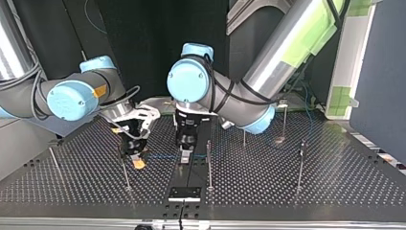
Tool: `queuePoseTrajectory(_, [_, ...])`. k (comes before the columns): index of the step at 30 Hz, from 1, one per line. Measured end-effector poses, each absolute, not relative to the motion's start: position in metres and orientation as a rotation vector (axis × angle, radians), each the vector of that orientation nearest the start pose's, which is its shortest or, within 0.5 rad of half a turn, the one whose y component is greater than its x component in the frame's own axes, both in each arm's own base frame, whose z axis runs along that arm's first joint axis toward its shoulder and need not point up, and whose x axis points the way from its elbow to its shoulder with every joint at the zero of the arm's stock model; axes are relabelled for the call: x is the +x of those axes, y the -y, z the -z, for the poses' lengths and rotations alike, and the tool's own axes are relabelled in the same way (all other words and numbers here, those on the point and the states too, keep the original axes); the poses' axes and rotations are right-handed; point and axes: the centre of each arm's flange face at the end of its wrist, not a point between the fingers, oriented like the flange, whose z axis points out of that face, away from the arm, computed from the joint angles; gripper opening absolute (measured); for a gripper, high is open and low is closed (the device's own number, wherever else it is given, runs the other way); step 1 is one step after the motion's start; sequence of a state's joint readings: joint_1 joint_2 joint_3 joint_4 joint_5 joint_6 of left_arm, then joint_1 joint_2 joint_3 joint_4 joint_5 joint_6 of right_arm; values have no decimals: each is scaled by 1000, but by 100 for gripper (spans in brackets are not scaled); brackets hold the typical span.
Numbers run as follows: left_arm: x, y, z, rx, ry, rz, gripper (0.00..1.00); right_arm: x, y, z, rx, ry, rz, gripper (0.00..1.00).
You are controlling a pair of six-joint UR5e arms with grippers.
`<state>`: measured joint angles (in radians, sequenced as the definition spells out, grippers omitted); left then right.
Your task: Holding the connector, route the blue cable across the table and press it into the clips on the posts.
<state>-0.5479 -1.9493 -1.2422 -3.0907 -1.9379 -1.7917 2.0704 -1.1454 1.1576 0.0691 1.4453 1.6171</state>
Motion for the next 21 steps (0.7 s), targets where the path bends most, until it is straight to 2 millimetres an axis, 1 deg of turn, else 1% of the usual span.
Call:
queuePoseTrajectory(8, [523,427,-427,-37,-1582,309,100,443,508,-437,1718,941,-1632,0])
queuePoseTrajectory(11, [532,424,-429,-52,-1567,303,100,443,508,-437,1718,941,-1632,0])
queuePoseTrajectory(17, [539,420,-434,-59,-1553,304,100,443,509,-437,1718,942,-1631,0])
queuePoseTrajectory(19, [541,420,-433,-57,-1556,304,100,443,509,-437,1718,943,-1631,0])
queuePoseTrajectory(21, [545,421,-426,-50,-1567,303,100,443,509,-437,1718,944,-1631,0])
